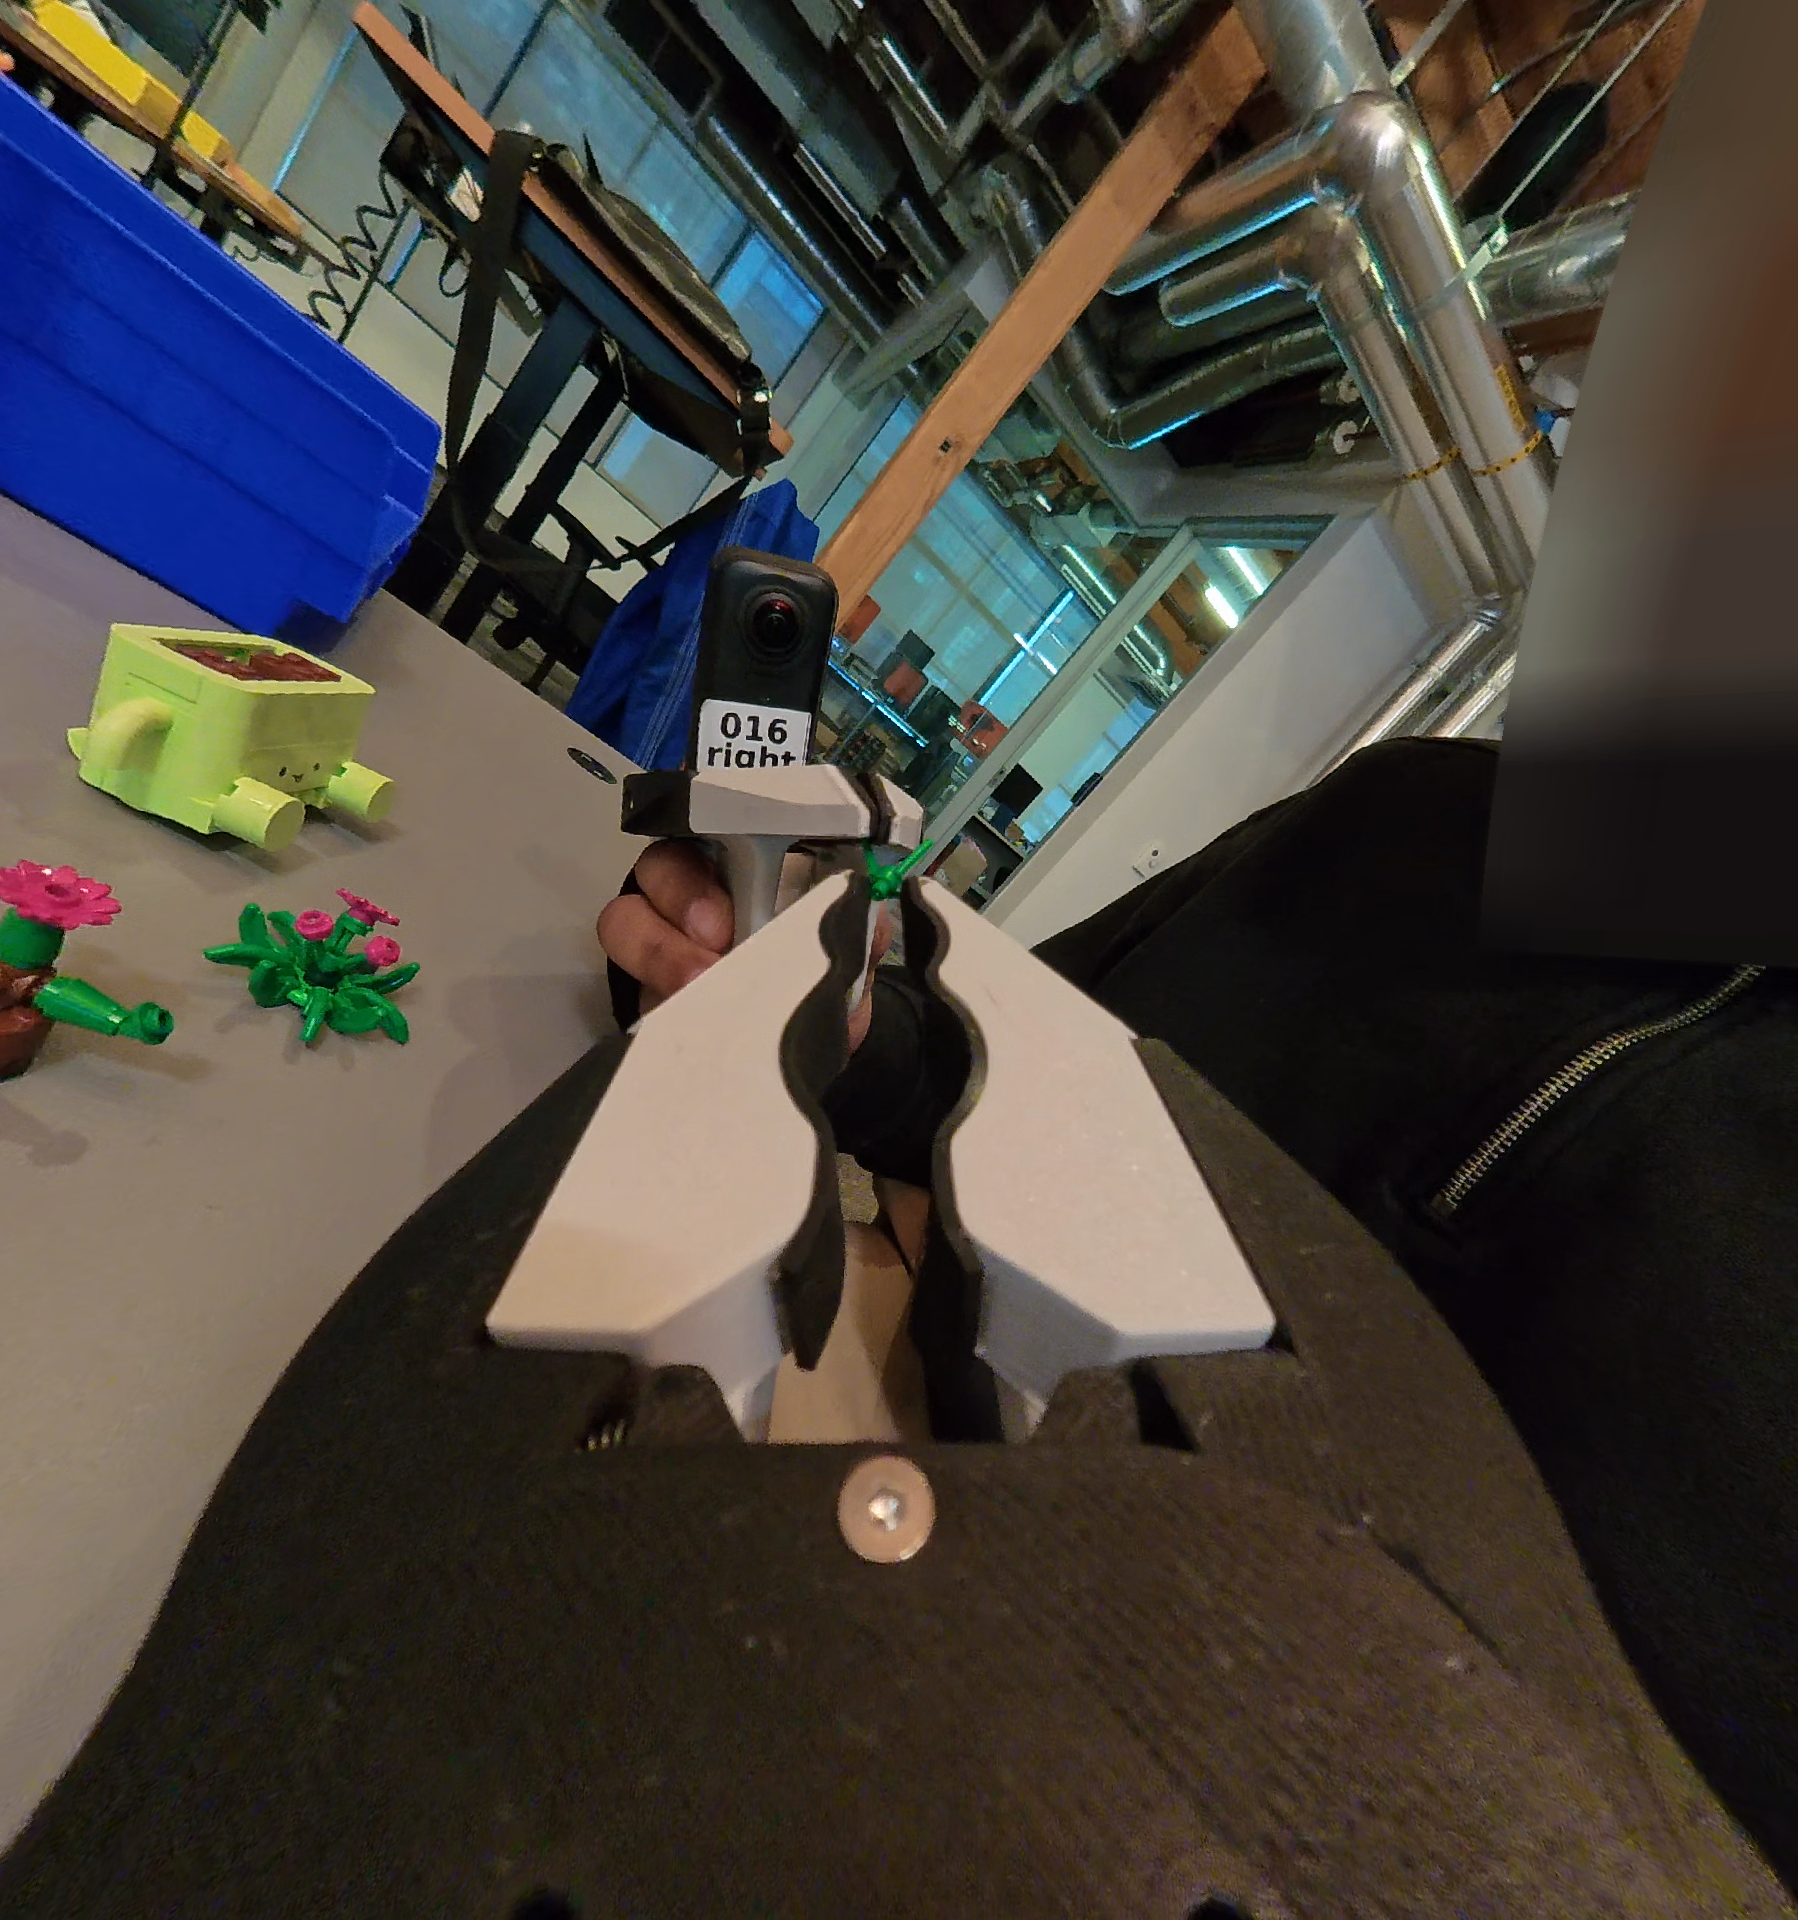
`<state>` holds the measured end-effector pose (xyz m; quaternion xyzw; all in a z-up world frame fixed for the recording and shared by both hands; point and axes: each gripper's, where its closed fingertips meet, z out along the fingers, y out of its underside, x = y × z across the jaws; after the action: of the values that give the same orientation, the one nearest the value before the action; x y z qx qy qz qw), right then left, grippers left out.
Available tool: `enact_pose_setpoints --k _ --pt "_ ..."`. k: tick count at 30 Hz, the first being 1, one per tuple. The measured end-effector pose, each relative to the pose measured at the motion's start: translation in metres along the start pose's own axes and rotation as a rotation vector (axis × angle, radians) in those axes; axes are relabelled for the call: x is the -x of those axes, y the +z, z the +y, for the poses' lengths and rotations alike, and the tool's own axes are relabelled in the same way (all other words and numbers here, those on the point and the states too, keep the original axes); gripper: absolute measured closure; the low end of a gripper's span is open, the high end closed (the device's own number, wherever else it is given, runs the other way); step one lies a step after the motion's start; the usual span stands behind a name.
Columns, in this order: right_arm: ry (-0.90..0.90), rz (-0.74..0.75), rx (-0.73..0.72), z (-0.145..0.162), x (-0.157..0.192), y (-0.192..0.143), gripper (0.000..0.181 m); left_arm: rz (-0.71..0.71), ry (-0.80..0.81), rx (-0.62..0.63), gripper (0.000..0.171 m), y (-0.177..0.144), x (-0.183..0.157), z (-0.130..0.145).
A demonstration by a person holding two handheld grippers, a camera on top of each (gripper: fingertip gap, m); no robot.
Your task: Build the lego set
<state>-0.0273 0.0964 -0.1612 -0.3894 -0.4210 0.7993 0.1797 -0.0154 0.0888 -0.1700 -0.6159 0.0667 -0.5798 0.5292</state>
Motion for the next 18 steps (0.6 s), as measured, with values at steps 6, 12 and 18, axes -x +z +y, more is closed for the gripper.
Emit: enact_pose_setpoints --k 6,12,18 --pt "0.000 -0.002 0.000 -0.0001 0.0001 -0.0001 0.181 -0.004 0.015 0.012 0.169 0.0004 -0.0001 0.0007" --pt "0.005 -0.015 -0.005 0.0000 0.0020 0.0028 0.181 0.002 0.032 0.021 0.169 -0.0001 -0.0018 0.0006" --pt "0.006 -0.045 -0.035 -0.0044 0.0050 0.0003 0.177 -0.007 0.037 -0.015 0.169 -0.0061 0.0000 -0.0067"
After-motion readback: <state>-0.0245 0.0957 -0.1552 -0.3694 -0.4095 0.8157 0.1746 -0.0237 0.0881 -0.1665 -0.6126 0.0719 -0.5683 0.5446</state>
